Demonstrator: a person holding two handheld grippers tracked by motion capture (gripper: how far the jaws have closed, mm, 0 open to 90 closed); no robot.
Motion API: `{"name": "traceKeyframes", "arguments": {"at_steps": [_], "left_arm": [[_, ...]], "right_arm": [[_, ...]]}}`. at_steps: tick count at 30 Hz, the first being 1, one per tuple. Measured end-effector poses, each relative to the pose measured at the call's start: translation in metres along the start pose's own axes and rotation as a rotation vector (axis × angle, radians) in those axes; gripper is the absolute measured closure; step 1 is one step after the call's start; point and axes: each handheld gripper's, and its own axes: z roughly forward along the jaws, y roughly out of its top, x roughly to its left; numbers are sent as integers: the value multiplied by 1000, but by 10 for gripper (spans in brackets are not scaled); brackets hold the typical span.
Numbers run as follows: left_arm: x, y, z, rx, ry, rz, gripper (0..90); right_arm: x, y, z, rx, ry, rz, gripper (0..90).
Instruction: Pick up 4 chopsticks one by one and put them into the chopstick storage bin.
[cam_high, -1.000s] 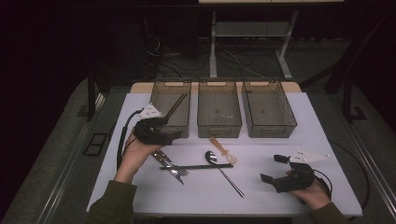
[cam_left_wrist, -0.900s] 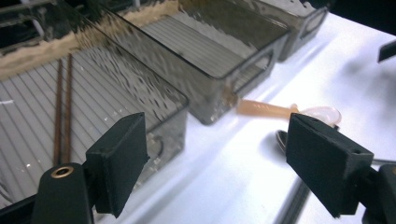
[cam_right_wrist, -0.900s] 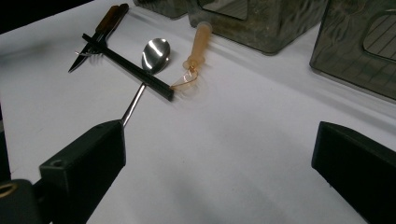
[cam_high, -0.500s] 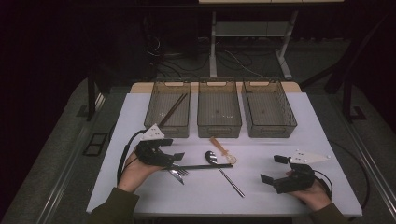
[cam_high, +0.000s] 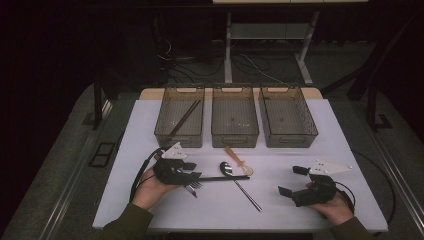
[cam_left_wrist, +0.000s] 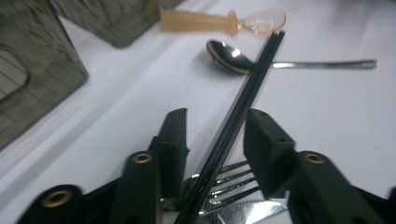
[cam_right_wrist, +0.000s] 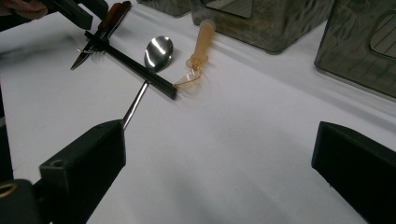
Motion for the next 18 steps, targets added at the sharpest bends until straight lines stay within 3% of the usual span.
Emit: {"name": "traceKeyframes", "arguments": {"at_steps": [5, 8, 18], "left_arm": [[2, -3, 2, 61, 37, 19, 780], [6, -9, -1, 72, 55, -7, 854], [13, -23, -11, 104, 99, -39, 897]], "right_arm": [[0, 0, 0, -1, 0, -2, 23], [0, 0, -1, -1, -3, 0, 23], [0, 0, -2, -4, -3, 1, 23]]}}
